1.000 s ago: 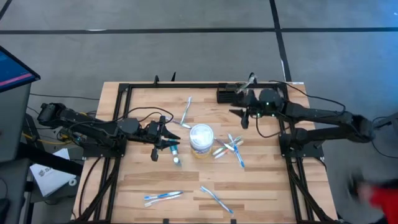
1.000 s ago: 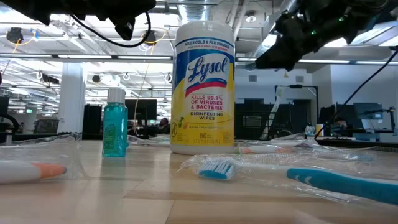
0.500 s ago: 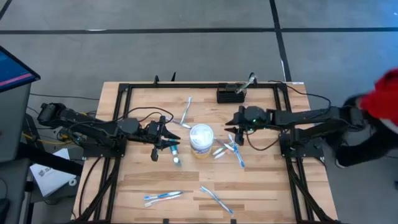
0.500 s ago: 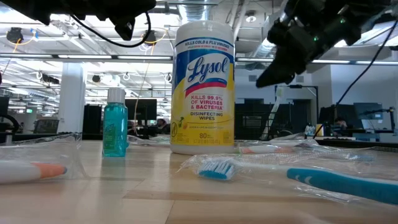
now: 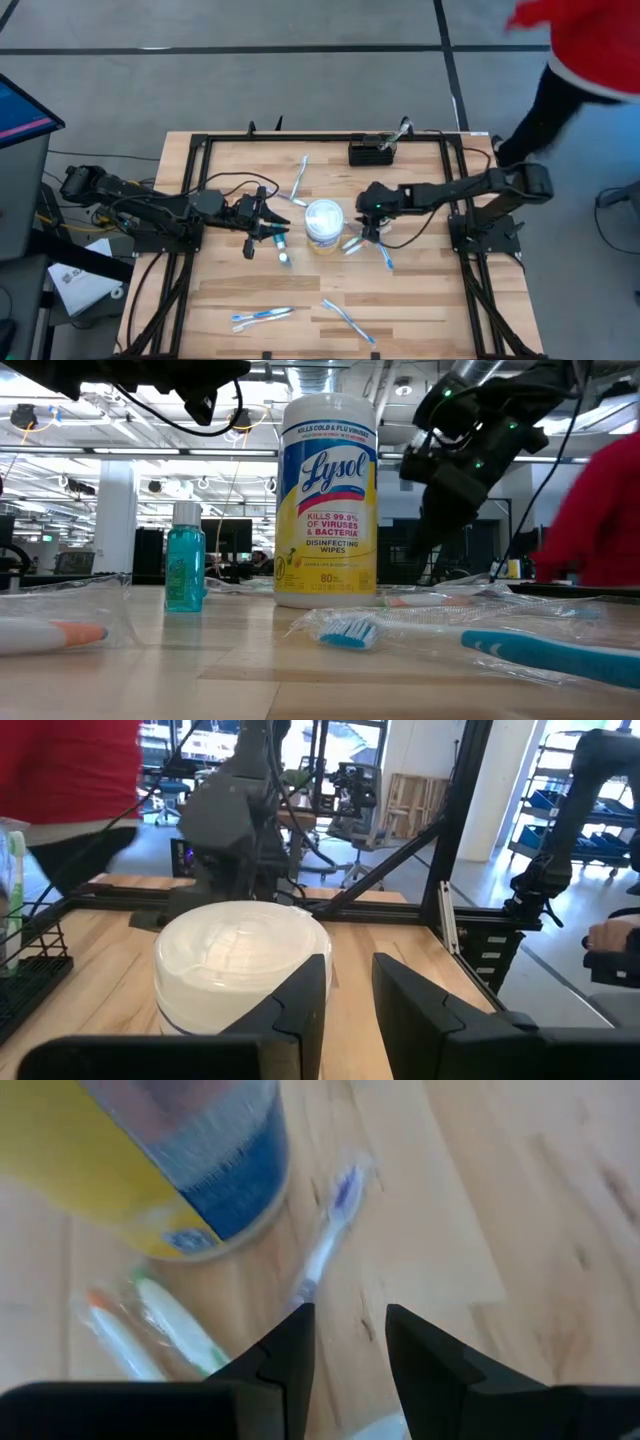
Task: Pick & Place toothbrushing station
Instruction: Put the right purple toothbrush into the black mesh organizer
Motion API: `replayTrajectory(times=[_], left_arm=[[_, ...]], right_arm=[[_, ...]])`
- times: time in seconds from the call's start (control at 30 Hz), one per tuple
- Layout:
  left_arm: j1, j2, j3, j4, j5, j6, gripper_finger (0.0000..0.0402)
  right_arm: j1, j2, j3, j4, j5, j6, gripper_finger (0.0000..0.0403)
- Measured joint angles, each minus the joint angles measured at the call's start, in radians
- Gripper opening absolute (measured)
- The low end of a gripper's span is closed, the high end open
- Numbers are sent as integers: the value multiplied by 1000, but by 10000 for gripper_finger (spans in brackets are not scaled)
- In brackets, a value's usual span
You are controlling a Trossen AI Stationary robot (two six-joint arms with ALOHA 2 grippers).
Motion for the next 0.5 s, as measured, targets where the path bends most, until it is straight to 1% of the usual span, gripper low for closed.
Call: replayTrajectory(times=[0.1,0.23,0.5], left_arm=[[0,0,0,0,0,0,81],[0,0,0,0,1,0,81],[0,0,0,0,2,0,81]], right_arm=[[12,35,30,-45,0,12,115],[33,62,48,-59,-1,35,115],[62,72,60,-90,5,76,115]])
